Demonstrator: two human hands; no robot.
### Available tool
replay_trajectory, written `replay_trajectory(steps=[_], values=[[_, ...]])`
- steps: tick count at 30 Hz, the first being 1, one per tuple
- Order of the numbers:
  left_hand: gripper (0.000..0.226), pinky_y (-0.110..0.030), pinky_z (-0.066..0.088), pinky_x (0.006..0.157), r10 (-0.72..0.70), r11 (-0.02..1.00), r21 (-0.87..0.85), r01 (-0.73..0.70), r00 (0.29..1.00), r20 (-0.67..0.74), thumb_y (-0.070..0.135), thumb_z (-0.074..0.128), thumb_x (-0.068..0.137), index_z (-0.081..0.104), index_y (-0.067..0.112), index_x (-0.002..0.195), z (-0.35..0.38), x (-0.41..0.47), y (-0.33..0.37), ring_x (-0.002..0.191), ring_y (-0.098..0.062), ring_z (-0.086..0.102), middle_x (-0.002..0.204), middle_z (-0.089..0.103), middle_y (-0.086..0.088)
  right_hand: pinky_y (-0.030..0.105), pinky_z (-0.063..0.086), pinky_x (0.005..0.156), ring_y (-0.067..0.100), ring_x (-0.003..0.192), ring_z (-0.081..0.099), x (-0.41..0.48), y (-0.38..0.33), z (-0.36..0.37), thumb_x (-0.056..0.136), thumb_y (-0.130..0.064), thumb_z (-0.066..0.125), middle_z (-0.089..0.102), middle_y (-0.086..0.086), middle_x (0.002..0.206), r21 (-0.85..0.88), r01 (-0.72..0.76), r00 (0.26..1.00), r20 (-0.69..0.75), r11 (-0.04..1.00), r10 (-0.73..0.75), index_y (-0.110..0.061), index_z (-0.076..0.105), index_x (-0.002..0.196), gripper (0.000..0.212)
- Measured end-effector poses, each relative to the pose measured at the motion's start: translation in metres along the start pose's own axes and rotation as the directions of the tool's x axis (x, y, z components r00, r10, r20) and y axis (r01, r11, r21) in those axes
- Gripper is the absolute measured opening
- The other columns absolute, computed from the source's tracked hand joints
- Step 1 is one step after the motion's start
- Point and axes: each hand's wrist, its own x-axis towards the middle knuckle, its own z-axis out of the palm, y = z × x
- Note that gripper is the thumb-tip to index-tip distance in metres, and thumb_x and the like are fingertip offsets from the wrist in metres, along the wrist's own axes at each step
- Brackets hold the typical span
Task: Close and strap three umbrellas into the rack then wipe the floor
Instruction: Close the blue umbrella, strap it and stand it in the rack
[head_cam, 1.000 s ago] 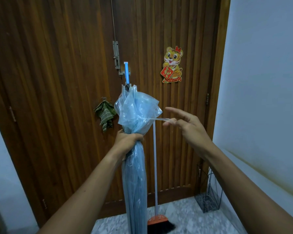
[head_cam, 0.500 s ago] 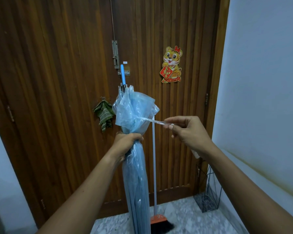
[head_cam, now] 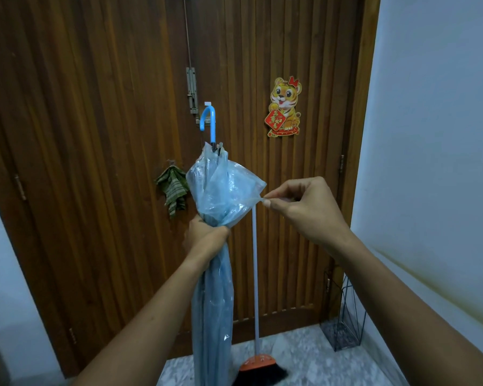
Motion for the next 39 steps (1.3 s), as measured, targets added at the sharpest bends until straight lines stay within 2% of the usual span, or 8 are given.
replay_trajectory(steps=[3,9,14,19,24,32,36,39], values=[[0.035,-0.032,0.057,0.075,-0.017,1.0,-0.012,0.017,0.999,0.032,0.02,0.077,0.068,0.064,0.029,0.1,0.003,0.001,0.0,0.085,-0.015,0.068,0.089,0.068,0.013,0.019,0.054,0.08,0.0,0.086,0.071,-0.002,0.0,0.004,0.085,-0.021,0.079,0.076,-0.006,0.084,0.082,-0.07,0.996,0.065,0.994,0.065,-0.012,0.077,0.085,0.01],[0.027,-0.033,0.059,0.073,-0.016,0.985,-0.167,0.048,0.981,0.192,0.019,0.078,0.08,0.072,0.017,0.106,0.007,0.004,-0.008,0.086,-0.02,0.073,0.093,0.077,-0.004,0.011,0.043,0.05,-0.002,0.052,0.052,-0.005,0.011,-0.002,0.09,-0.023,0.075,0.062,-0.009,0.063,0.273,-0.199,0.964,0.228,0.941,0.138,0.005,0.069,0.091,0.029],[0.045,-0.026,0.055,0.082,0.065,0.972,-0.233,-0.029,0.987,0.149,0.02,0.081,0.08,0.065,0.026,0.121,0.009,0.002,-0.01,0.101,-0.011,0.068,0.109,0.073,0.008,0.017,0.054,0.066,0.006,0.071,0.07,-0.009,0.012,-0.008,0.09,-0.016,0.073,0.074,0.001,0.08,0.196,-0.119,0.961,0.269,0.973,0.063,0.0,0.07,0.095,0.016],[0.051,-0.024,0.055,0.083,0.089,0.957,-0.284,-0.051,0.989,0.121,0.016,0.082,0.08,0.062,0.023,0.126,0.007,0.002,-0.008,0.103,-0.01,0.067,0.113,0.071,0.007,0.025,0.059,0.082,-0.001,0.089,0.071,-0.01,0.021,-0.006,0.09,-0.02,0.073,0.078,-0.012,0.092,-0.184,-0.028,1.0,-0.004,0.983,0.027,-0.025,0.08,0.099,0.012],[0.055,-0.033,0.057,0.092,0.104,0.971,-0.228,-0.069,0.984,0.142,0.021,0.086,0.072,0.064,0.029,0.122,0.011,0.005,-0.011,0.104,-0.009,0.067,0.112,0.072,0.01,0.02,0.06,0.071,-0.002,0.082,0.07,-0.011,0.024,-0.002,0.094,-0.016,0.066,0.078,-0.014,0.104,-0.298,-0.012,0.98,-0.193,0.955,-0.048,-0.031,0.08,0.103,0.022],[0.04,-0.03,0.058,0.071,0.03,0.945,-0.324,0.047,0.973,0.23,0.015,0.085,0.073,0.071,0.017,0.11,0.007,-0.001,-0.007,0.086,-0.018,0.072,0.095,0.076,0.0,0.018,0.048,0.079,0.002,0.096,0.065,-0.013,0.021,0.002,0.093,-0.025,0.07,0.073,-0.008,0.097,0.095,-0.076,0.992,-0.09,0.993,0.084,-0.019,0.081,0.1,0.015],[0.04,-0.038,0.06,0.068,-0.029,0.901,-0.374,0.222,0.889,0.457,0.017,0.083,0.072,0.069,0.003,0.107,-0.006,-0.005,-0.001,0.062,-0.02,0.066,0.072,0.067,-0.006,0.013,0.055,0.082,0.005,0.096,0.068,-0.015,0.021,0.007,0.09,-0.014,0.073,0.075,-0.004,0.098,0.271,-0.091,0.994,-0.042,0.958,0.106,-0.027,0.073,0.118,0.031],[0.02,-0.033,0.056,0.055,0.051,0.828,-0.473,0.302,0.799,0.599,0.012,0.075,0.072,0.061,0.008,0.086,-0.013,-0.011,0.004,0.053,-0.016,0.059,0.063,0.055,-0.003,0.019,0.056,0.084,0.003,0.096,0.071,-0.016,0.021,0.01,0.085,-0.013,0.077,0.078,-0.003,0.097,0.382,-0.18,0.979,-0.016,0.907,0.201,-0.02,0.078,0.108,0.024]])
